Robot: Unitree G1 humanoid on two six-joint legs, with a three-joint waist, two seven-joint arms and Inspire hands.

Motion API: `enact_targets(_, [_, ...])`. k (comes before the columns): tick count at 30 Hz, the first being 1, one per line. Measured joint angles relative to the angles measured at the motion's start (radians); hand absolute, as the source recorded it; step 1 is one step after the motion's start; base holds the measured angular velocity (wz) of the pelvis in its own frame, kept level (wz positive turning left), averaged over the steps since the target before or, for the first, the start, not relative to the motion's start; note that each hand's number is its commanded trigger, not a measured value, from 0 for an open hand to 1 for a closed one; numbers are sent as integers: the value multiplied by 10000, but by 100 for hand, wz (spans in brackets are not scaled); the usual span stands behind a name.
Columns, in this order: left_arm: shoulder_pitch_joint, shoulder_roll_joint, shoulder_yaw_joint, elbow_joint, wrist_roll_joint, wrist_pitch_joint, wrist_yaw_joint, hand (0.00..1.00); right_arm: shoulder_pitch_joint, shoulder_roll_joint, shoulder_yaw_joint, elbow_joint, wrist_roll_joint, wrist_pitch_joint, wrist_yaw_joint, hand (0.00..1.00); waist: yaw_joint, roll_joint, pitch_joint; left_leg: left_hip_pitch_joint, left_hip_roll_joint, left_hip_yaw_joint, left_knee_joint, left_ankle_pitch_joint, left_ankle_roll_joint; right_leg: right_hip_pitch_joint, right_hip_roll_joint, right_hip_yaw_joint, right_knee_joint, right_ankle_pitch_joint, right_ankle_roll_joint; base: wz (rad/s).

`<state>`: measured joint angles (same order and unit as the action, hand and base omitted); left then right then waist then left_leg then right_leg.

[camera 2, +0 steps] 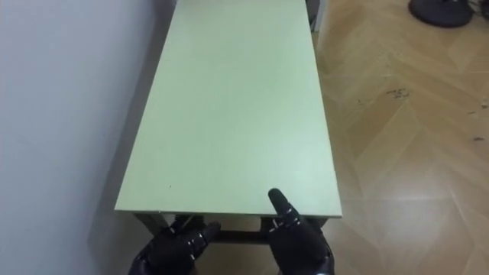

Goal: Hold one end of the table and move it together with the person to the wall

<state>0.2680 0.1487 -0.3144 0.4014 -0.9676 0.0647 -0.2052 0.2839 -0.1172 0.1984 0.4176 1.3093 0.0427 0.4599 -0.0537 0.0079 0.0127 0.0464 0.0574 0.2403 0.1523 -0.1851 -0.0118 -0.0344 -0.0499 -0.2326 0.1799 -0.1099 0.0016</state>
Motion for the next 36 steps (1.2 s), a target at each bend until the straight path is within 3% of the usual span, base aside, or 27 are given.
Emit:
enact_targets(3, [-113, 180, -16, 944, 218, 7, -1, 0, -130, 1, -44, 780, -812, 22, -3, 0, -1, -65, -48, 0, -2, -23, 3, -3, -3, 120, 6, -43, -113, 1, 1, 6])
enact_targets(8, [-69, 371, -9, 1473, 191, 20, -1, 0, 47, -123, -20, 948, -1452, 25, -15, 0, 38, -55, -39, -12, -1, -38, -27, -19, 3, 132, -1, -99, -109, -24, 32, 4])
enact_targets(17, [22, 393, 480, 2643, 592, -39, -38, 0, 90, -305, -393, 2910, -3086, -10, -21, 0, 76, -70, -54, 220, 13, -54, -96, -35, -14, 343, 26, -131, -134, -35, 48, 0])
enact_targets(25, [-85, 400, 971, 4147, 589, -314, -33, 0, -234, -442, -1156, 4975, -4356, -318, -427, 0, 31, -118, -68, 169, 6, -53, -117, -38, -14, 365, 43, -144, -280, -31, 41, 2])
enact_targets(31, [-329, 201, 1516, 5225, 1066, -338, -4, 0, -55, -413, -1553, 5963, -5566, -312, -1075, 0, 43, -125, -92, 249, 20, -12, -171, -54, -41, 369, 74, -116, -292, -40, 53, -4])
enact_targets(36, [-542, -79, 2072, 5975, 1795, -479, 74, 0, -68, -236, -2211, 6838, -5736, -346, -1804, 0, 84, -126, -35, 401, 46, 70, -229, -82, -86, 458, 137, 79, -295, -91, 46, -5])
